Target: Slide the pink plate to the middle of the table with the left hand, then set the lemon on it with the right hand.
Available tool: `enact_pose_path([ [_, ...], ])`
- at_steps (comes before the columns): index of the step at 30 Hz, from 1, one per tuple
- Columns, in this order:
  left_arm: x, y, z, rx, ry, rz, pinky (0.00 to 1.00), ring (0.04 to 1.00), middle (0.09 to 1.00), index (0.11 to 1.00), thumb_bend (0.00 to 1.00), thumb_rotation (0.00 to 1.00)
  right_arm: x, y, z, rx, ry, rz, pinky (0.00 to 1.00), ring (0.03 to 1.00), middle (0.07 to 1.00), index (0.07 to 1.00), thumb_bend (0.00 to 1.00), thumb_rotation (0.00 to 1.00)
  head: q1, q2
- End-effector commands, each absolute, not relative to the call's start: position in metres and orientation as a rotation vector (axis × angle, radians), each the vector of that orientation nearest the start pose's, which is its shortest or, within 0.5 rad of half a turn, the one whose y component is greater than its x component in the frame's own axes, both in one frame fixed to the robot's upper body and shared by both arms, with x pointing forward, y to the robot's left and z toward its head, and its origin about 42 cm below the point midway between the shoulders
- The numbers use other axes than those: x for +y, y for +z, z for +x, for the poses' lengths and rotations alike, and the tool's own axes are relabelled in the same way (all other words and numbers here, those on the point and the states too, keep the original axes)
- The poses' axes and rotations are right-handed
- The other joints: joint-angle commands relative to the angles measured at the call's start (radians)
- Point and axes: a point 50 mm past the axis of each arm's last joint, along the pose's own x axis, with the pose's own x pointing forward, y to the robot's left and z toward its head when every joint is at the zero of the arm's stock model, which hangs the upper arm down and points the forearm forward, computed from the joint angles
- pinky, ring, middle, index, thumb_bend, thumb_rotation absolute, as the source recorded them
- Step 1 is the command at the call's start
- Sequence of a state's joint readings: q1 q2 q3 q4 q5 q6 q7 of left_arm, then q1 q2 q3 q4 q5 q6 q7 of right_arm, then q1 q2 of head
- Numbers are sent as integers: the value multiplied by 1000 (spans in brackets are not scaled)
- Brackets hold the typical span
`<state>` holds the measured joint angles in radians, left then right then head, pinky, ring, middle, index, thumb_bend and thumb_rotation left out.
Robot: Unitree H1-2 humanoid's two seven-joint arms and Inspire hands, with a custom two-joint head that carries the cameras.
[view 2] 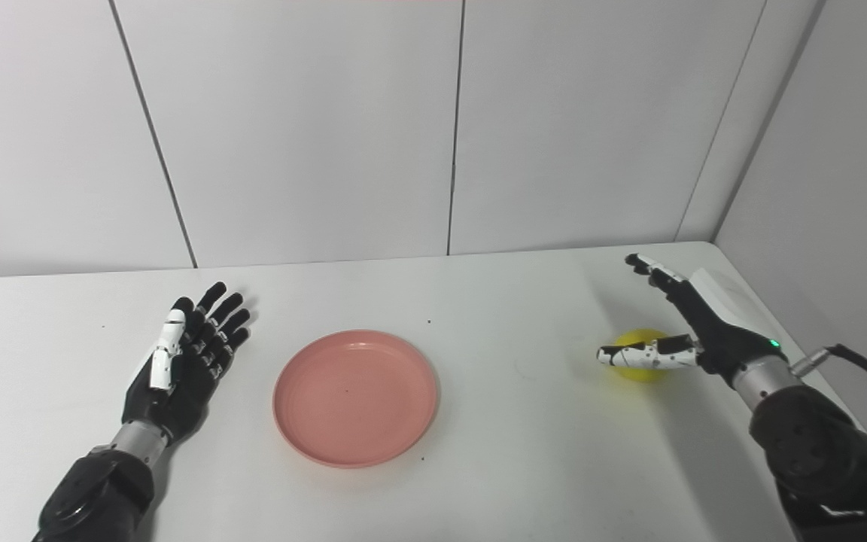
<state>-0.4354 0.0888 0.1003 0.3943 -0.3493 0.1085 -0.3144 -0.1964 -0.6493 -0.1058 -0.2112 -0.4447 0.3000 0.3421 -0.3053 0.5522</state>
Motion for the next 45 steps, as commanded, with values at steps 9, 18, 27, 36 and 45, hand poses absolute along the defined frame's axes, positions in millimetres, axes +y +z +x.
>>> enact_pose_path([
  [9, 219, 138, 418, 60, -314, -296, 974, 957, 956, 947, 434, 1000, -404, 281, 338, 29, -8, -1076, 861, 890, 893, 897, 1000, 328, 9, 2],
  [18, 221, 138, 417, 60, -318, -289, 978, 956, 954, 948, 442, 1000, -408, 281, 344, 54, 7, -1085, 874, 895, 896, 901, 1000, 290, 6, 6],
  [27, 221, 138, 417, 65, -314, -292, 977, 957, 953, 948, 448, 1000, -409, 277, 347, 71, 29, -1096, 861, 893, 898, 901, 1000, 230, 6, 12],
  [36, 221, 138, 416, 66, -318, -295, 978, 959, 956, 951, 444, 1000, -414, 274, 354, 90, 46, -1112, 856, 889, 894, 900, 1000, 231, 5, 17],
  [45, 222, 138, 415, 69, -315, -292, 976, 957, 954, 949, 442, 1000, -416, 273, 360, 116, 53, -1126, 848, 883, 890, 895, 1000, 207, 5, 20],
])
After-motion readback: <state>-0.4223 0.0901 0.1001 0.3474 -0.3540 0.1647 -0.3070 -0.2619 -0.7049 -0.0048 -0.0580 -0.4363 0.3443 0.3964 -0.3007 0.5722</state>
